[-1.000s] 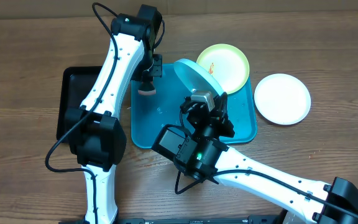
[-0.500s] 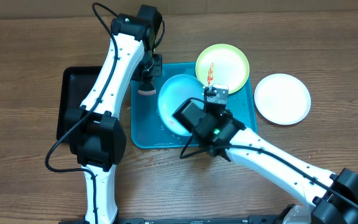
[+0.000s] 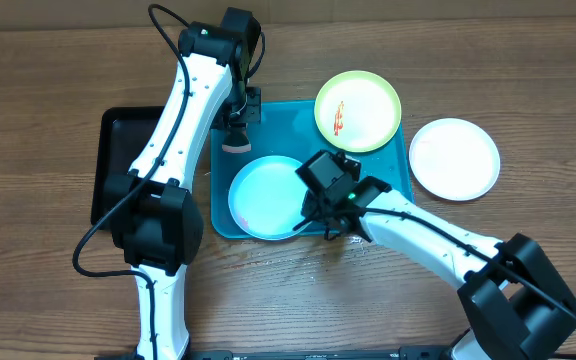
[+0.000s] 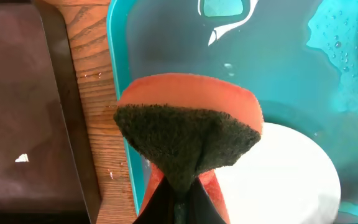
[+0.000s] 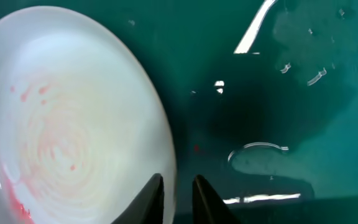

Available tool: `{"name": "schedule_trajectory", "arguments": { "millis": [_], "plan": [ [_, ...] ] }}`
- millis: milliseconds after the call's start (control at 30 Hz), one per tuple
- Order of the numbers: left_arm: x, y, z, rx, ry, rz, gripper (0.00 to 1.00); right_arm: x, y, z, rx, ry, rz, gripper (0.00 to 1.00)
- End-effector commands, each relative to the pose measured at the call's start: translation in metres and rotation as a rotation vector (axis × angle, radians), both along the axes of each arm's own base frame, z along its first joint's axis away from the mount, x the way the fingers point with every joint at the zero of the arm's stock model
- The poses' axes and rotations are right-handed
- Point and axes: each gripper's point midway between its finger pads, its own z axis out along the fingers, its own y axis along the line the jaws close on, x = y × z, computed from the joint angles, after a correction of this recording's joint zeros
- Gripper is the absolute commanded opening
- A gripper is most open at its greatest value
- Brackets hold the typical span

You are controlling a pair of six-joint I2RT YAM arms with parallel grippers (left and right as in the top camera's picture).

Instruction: Clean dirty plates on tray and stack at the side

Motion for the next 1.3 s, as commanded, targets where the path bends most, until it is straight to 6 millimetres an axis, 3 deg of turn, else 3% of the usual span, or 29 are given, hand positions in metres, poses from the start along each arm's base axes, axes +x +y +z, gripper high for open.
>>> {"name": "schedule_trajectory", "arguments": {
  "millis": [0, 100, 233, 367, 533, 833, 1133, 1267],
  "plan": [
    [0.004, -0.004, 0.008, -0.017, -0.024, -0.022, 0.04, 0.007, 0.004, 0.003, 0.018, -0.023, 0.083, 0.23],
    [0.004, -0.004, 0.008, -0.017, -0.024, -0.022, 0.05, 0.019, 0.003, 0.008, 0.005, -0.079, 0.178, 0.29],
    [0.004, -0.004, 0.008, -0.018, -0.024, -0.022, 0.04, 0.043, -0.004, 0.015, -0.005, -0.166, 0.258, 0.29],
    [0.004, -0.004, 0.008, -0.017, -0.024, -0.022, 0.04, 0.06, -0.011, 0.006, 0.027, -0.17, 0.286, 0.29],
    [0.004, -0.004, 0.008, -0.017, -0.024, -0.022, 0.04, 0.05, 0.006, -0.013, 0.143, -0.079, 0.392, 0.24],
    [0.004, -0.004, 0.008, -0.017, -0.024, -0.022, 0.04, 0.05, 0.012, -0.008, 0.179, -0.082, 0.407, 0.23],
    [0.004, -0.004, 0.008, -0.018, -0.026, -0.022, 0.04, 0.074, 0.015, 0.025, 0.211, -0.12, 0.427, 0.21],
    [0.004, -0.004, 0.008, -0.018, -0.026, -0.022, 0.04, 0.072, 0.016, 0.03, 0.198, -0.119, 0.47, 0.24]
  ]
}}
